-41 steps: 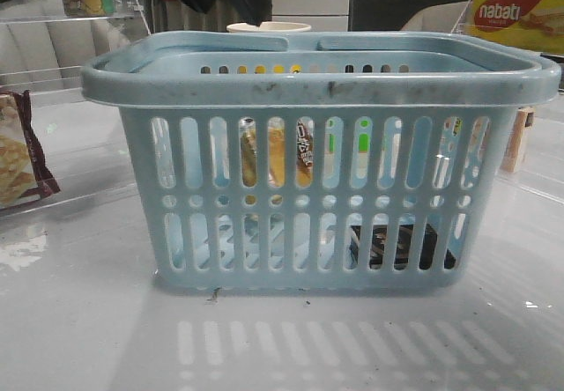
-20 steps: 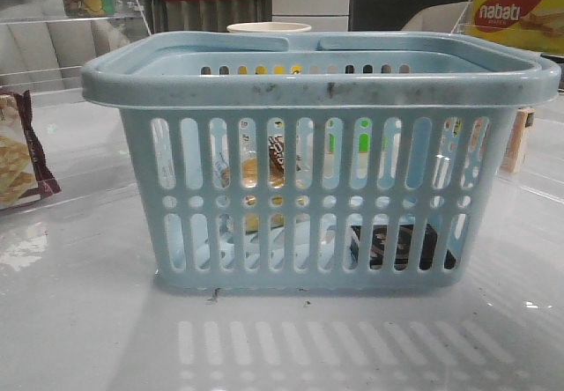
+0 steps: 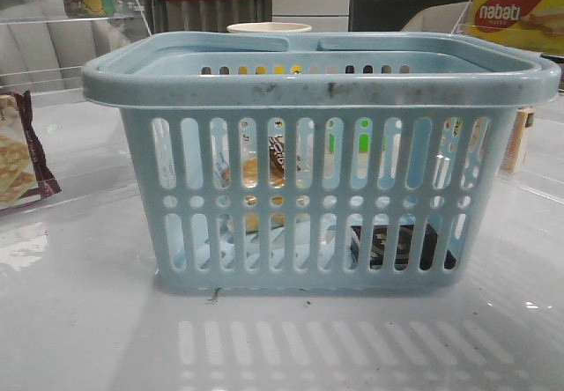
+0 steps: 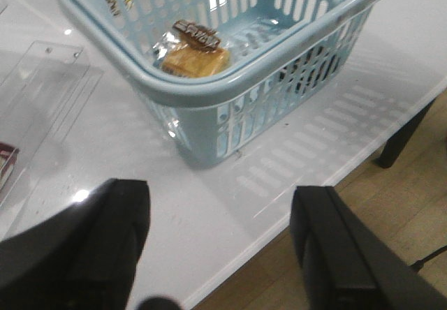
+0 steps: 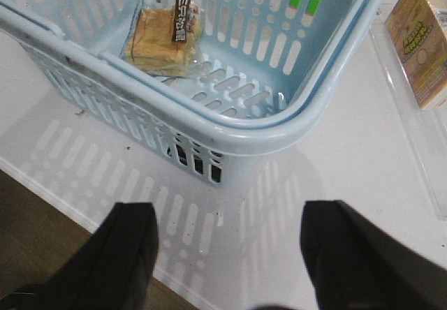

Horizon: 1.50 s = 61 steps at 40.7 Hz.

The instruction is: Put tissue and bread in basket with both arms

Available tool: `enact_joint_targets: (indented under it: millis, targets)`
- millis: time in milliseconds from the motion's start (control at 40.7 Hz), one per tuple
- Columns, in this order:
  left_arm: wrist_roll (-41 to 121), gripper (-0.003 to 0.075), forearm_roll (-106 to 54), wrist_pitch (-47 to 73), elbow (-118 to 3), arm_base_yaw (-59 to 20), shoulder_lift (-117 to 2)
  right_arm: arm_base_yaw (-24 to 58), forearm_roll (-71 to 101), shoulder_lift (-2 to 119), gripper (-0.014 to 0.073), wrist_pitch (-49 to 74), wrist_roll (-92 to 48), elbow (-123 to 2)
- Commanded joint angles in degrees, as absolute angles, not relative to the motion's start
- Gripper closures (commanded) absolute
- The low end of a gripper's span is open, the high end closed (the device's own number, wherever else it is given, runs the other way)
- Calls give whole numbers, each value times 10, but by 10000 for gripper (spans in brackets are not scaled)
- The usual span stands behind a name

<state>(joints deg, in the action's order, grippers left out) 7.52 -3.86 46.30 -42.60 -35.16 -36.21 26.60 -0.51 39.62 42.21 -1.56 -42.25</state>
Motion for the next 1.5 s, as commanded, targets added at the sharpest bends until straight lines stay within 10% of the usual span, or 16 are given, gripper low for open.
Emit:
enact_joint_targets:
  millis: [0,295,664,1475]
  targets:
    - [30,232,0,426,-426,-355,-361,266,-12,395,57,383,-16,-438]
    - [30,319,4,426,-416,-355,-362,266,-12,395,91,406,-16,-438]
    - [30,631,4,426,-416,-355,-362,266,-12,395,537,413,-16,-438]
    - [47,629,17,426,-414,-340,-335,266,-12,395,538,414,-16,-438]
